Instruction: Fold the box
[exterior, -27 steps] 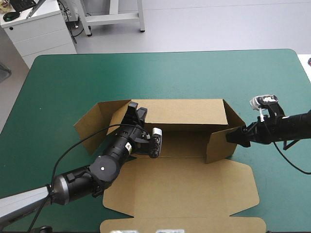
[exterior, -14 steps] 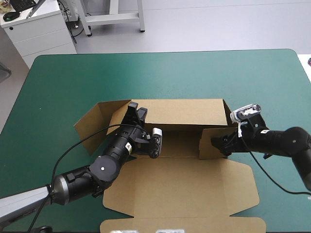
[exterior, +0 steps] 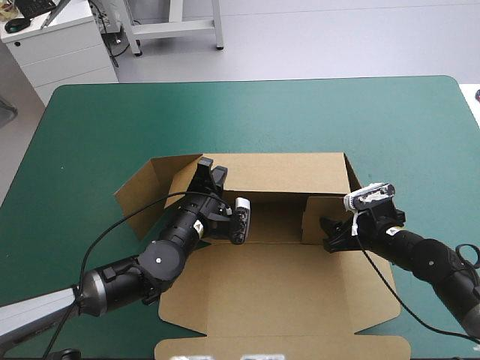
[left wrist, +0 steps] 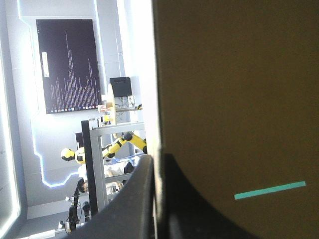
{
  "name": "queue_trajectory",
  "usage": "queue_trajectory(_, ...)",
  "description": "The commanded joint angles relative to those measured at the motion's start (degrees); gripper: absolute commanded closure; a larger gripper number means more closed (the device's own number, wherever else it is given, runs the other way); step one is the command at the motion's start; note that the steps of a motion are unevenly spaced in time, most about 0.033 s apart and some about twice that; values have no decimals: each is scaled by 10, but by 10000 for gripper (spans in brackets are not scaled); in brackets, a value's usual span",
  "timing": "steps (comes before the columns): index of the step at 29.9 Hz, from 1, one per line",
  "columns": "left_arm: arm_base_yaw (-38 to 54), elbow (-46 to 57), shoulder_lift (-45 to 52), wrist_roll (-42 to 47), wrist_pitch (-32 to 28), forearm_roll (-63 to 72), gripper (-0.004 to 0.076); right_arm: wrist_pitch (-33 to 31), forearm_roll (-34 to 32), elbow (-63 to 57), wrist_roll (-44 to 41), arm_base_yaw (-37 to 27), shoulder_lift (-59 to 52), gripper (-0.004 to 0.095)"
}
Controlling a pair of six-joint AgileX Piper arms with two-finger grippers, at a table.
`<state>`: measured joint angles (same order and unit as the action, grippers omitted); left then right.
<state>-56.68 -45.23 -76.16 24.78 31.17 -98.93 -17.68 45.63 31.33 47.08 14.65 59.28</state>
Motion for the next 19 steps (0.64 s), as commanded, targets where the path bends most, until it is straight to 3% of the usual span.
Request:
queue_trajectory(1, -6, -11, 15, 1, -13, -43, 734, 72, 17, 13, -8, 27, -8, 319)
queue_trajectory(8, -6, -11, 15, 1, -13, -43, 734, 120, 20, 13, -8, 60, 4, 498)
queue_trajectory(14, -6, -11, 15, 1, -13, -43, 734, 140, 22, 13, -3, 68, 27, 908)
queue_trajectory(19, -6, -11, 15, 1, -13, -43, 734, 148, 24, 13, -4, 68, 27, 919)
